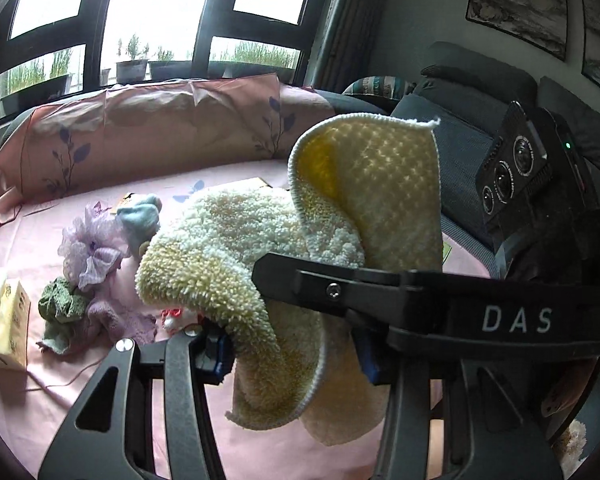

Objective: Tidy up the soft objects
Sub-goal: 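Lower the held towel into the open green-rimmed box with both grippers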

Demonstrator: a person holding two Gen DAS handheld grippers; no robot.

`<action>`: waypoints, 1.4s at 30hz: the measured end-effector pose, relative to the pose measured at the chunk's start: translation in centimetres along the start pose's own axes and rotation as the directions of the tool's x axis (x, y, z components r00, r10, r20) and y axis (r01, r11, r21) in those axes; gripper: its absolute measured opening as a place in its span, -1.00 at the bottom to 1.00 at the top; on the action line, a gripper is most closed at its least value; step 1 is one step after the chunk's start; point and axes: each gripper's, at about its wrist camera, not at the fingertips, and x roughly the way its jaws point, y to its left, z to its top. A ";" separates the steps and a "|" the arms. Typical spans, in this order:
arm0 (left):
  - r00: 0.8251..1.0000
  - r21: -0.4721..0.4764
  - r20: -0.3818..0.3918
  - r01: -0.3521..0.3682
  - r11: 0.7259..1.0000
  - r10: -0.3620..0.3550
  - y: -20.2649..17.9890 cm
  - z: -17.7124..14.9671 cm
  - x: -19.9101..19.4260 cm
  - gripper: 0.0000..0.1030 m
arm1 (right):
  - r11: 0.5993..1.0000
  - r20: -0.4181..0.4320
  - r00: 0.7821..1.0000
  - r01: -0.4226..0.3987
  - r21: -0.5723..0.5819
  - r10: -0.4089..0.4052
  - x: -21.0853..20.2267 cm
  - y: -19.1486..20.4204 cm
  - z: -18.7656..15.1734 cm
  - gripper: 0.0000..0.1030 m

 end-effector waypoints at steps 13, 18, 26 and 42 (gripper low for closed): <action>0.995 0.135 0.051 0.073 0.988 -0.081 -6.3 4.6 5.3 -0.12 | 0.989 0.251 0.957 0.150 -0.003 -0.144 -5.8 -4.3 4.5 -0.15; 0.993 0.180 0.005 0.117 0.977 -0.120 -9.3 4.9 8.4 -0.12 | 0.984 0.301 0.937 0.155 0.091 -0.176 -7.5 -8.1 4.6 -0.14; 0.984 0.216 -0.042 0.177 0.960 -0.173 -12.5 5.3 13.4 -0.11 | 0.965 0.396 0.888 0.160 0.209 -0.234 -9.8 -13.3 4.6 -0.14; 0.961 0.082 -0.273 0.070 0.994 -0.046 -12.7 2.7 21.4 -0.09 | 0.860 0.221 0.888 0.287 0.421 -0.404 -7.4 -19.8 4.4 -0.14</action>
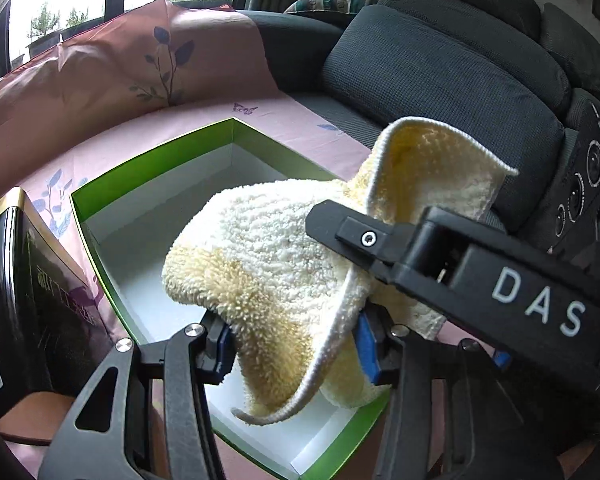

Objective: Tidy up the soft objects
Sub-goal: 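Lower the held towel into the open green-rimmed box with both grippers, then open both grippers to release the towel and withdraw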

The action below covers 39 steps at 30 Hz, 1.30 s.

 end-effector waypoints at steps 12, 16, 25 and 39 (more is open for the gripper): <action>0.987 0.026 -0.093 -0.133 0.991 0.134 0.2 -3.5 -0.1 -0.09 | 0.996 -0.041 0.995 0.087 0.005 -0.087 0.6 -0.8 -0.7 -0.14; 0.987 0.027 -0.086 -0.134 0.991 0.136 0.8 -3.8 -0.4 -0.19 | 0.994 -0.035 0.994 0.106 0.003 -0.106 0.2 -0.9 -0.9 -0.15; 0.980 0.046 -0.102 -0.169 0.985 0.173 1.2 -4.4 -1.3 -0.21 | 0.992 -0.050 0.990 0.127 -0.014 -0.128 0.2 -0.8 -1.1 -0.15; 0.974 0.055 -0.098 -0.200 0.978 0.204 2.3 -4.9 -2.0 -0.25 | 0.976 -0.070 0.976 0.198 -0.085 -0.204 -0.3 0.3 -2.7 -0.15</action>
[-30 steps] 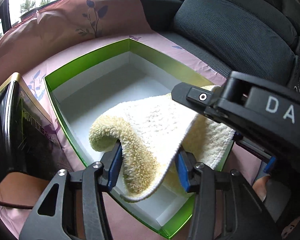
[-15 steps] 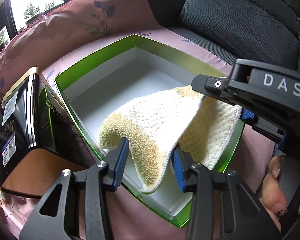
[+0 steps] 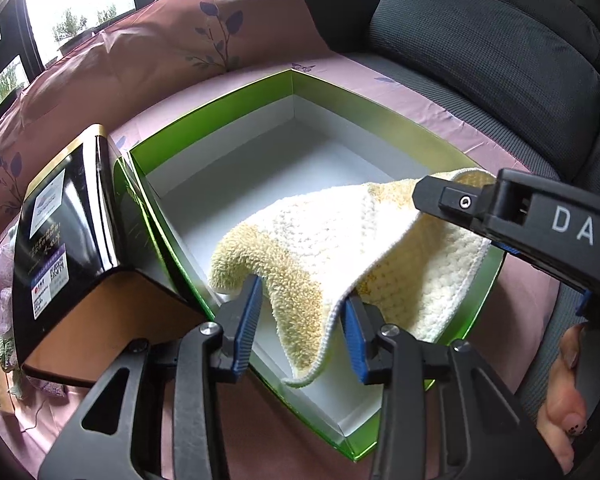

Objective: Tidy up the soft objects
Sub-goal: 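Open both grippers to release the towel and withdraw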

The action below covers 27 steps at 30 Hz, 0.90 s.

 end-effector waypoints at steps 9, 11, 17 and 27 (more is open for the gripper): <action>0.999 -0.011 0.014 0.037 0.999 -0.037 0.6 -0.1 -0.6 -0.14 | 1.000 -0.019 1.000 0.009 -0.014 -0.010 -0.2 0.4 -0.5 -0.15; 0.995 -0.027 0.023 0.102 0.994 -0.102 0.8 0.0 -1.3 0.29 | 1.000 -0.006 1.000 0.021 -0.013 -0.021 -0.5 0.5 -0.5 -0.03; 0.979 -0.031 0.104 0.181 0.983 -0.177 1.0 0.1 -4.8 0.74 | 0.999 0.111 0.994 0.008 -0.040 -0.004 -3.0 1.5 -0.6 0.63; 0.956 -0.105 0.243 0.197 0.975 -0.167 5.2 -1.7 -11.3 0.98 | 0.994 0.279 0.960 0.007 -0.106 0.023 -6.9 3.8 -1.4 0.89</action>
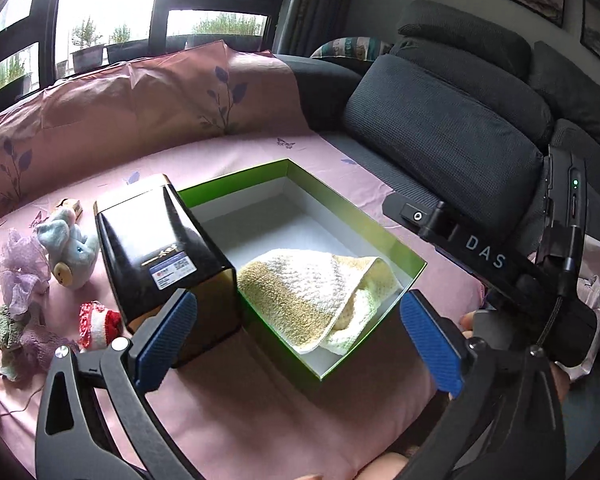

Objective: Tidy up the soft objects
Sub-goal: 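Open both grippers to release the towel and withdraw, then grasp the small orange-printed tissue packet with the right gripper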

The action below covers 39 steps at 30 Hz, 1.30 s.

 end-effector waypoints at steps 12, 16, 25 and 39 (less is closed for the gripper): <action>0.926 -0.265 0.022 -0.357 0.896 0.376 14.6 -5.4 -9.0 0.98 | 0.987 -0.038 0.996 -0.085 -0.135 0.081 -1.5 6.6 -1.5 0.89; 0.896 -0.386 -0.035 -0.420 0.821 0.442 21.1 -7.5 -10.6 0.98 | 0.978 -0.063 0.994 -0.098 -0.184 0.088 -1.7 10.8 -2.3 0.89; 0.797 -0.547 -0.102 -0.545 0.636 0.595 31.1 -11.9 -12.0 0.98 | 0.915 -0.358 0.898 -0.345 -0.209 0.256 4.7 25.7 -3.9 0.89; 0.813 -0.694 -0.171 -0.500 0.518 0.556 37.3 -15.4 -14.2 0.95 | 0.934 -0.528 0.833 -0.043 -0.354 -0.162 30.7 39.6 -8.4 0.57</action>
